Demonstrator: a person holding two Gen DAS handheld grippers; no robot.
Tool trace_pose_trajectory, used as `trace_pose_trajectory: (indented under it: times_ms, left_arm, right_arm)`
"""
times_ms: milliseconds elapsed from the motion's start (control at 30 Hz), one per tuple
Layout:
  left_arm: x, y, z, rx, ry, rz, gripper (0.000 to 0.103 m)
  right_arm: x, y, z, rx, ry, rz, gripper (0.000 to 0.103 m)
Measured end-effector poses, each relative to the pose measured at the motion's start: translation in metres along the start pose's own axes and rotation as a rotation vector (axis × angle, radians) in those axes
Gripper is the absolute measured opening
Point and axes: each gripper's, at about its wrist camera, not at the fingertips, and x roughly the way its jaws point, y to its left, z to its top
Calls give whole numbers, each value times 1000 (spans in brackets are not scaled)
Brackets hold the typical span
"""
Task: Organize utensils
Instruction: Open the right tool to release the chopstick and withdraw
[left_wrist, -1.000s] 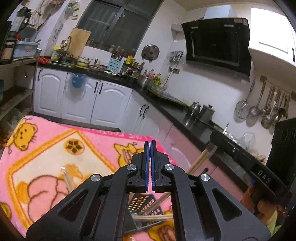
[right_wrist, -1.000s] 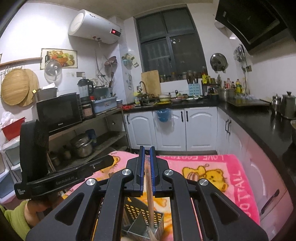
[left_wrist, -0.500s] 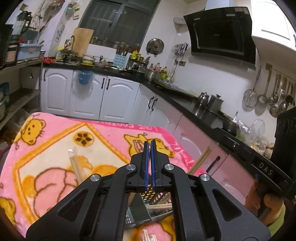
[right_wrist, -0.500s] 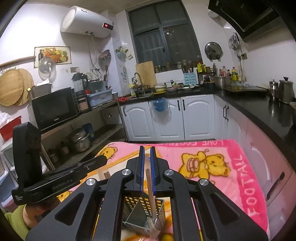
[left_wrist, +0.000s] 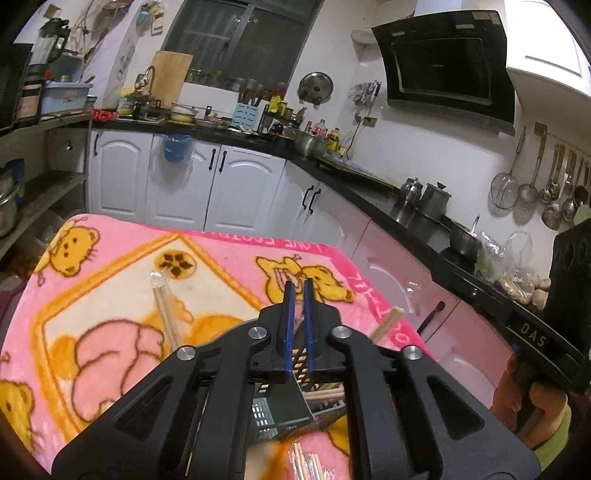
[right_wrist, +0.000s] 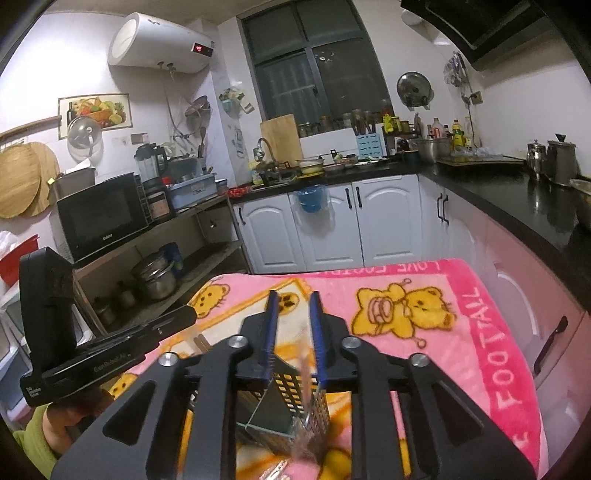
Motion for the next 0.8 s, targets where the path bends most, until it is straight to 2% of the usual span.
trace_pose_trajectory:
  times_ms: [533, 633, 733, 800]
  left_arm:
    - [-20, 15, -16, -53, 21, 10, 45]
    - [-24, 16, -19, -59, 24, 16, 55]
    - [-29, 16, -21, -58, 21, 23, 61]
    - [-32, 16, -23, -55, 24, 30, 68]
  right_arm:
    - [-21, -10, -22, 31, 29, -39, 38]
    - [-25, -10, -26, 30, 34, -46, 44]
    - [-27, -10, -30, 31, 37, -49, 45]
    - [-29, -11, -32, 36, 38, -51, 45]
